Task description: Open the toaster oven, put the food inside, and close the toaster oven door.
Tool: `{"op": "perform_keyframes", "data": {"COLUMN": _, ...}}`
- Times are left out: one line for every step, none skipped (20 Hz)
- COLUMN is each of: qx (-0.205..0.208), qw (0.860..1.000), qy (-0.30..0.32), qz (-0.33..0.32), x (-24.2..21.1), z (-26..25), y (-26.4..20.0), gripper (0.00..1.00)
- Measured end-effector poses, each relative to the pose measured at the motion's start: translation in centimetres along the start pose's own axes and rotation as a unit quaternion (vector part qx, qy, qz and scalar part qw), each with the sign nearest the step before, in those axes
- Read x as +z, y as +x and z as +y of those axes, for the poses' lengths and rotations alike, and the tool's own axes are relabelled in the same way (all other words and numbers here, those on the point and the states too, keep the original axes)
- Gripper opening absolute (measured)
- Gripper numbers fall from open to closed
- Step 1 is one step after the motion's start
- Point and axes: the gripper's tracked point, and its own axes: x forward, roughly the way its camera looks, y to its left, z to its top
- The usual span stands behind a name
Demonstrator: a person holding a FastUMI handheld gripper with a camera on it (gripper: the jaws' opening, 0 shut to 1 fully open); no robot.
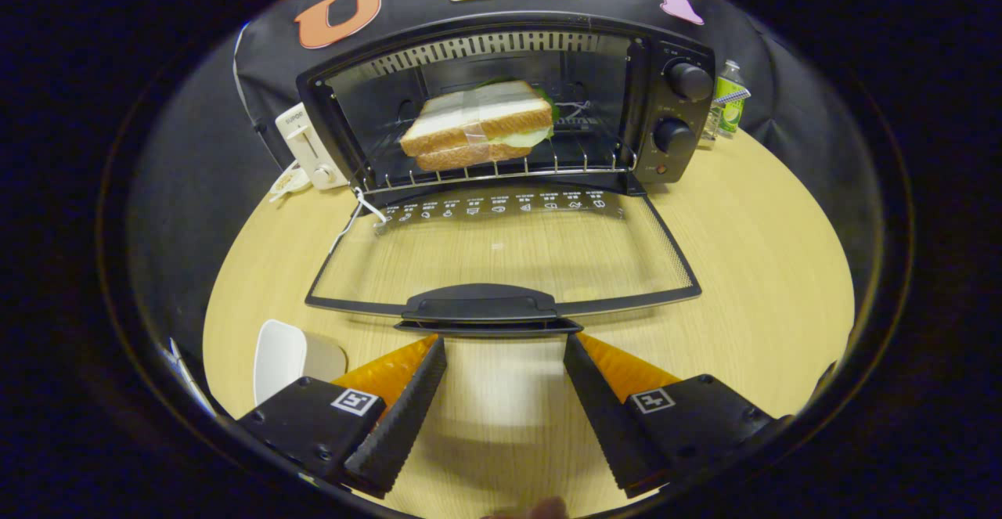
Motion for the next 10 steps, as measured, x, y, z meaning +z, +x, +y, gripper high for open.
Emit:
{"op": "perform_keyframes", "data": {"qx": -0.001, "qw": 1.000, "qy": -0.001, "qz": -0.002, "x": 0.2, "z": 0.0, "y": -0.4, "gripper": 1.00}}
{"op": "perform_keyframes", "data": {"qx": -0.001, "qw": 1.000, "qy": 0.000, "qz": -0.005, "x": 0.4, "z": 0.1, "y": -0.8, "gripper": 1.00}}
{"op": "perform_keyframes", "data": {"qx": 0.001, "qw": 1.000, "qy": 0.000, "qz": -0.011, "x": 0.8, "z": 0.2, "y": -1.3, "gripper": 1.00}}
{"op": "perform_keyframes", "data": {"qx": 0.003, "qw": 1.000, "qy": 0.001, "qz": -0.018, "x": 1.1, "z": 0.3, "y": -2.0, "gripper": 1.00}}
{"op": "perform_keyframes", "data": {"qx": 0.004, "qw": 1.000, "qy": 0.000, "qz": -0.026, "x": 1.6, "z": 0.3, "y": -2.7, "gripper": 1.00}}
{"op": "perform_keyframes", "data": {"qx": 0.006, "qw": 0.999, "qy": 0.001, "qz": -0.032, "x": 2.1, "z": 0.4, "y": -3.1, "gripper": 1.00}}
{"op": "perform_keyframes", "data": {"qx": 0.007, "qw": 0.999, "qy": 0.003, "qz": -0.040, "x": 2.7, "z": 0.5, "y": -3.8, "gripper": 1.00}}
{"op": "perform_keyframes", "data": {"qx": 0.009, "qw": 0.999, "qy": 0.006, "qz": -0.052, "x": 3.5, "z": 0.6, "y": -4.6, "gripper": 1.00}}
{"op": "perform_keyframes", "data": {"qx": 0.010, "qw": 0.998, "qy": 0.007, "qz": -0.068, "x": 4.5, "z": 0.7, "y": -5.4, "gripper": 1.00}}
{"op": "perform_keyframes", "data": {"qx": 0.012, "qw": 0.996, "qy": 0.007, "qz": -0.086, "x": 5.9, "z": 0.7, "y": -6.2, "gripper": 1.00}}
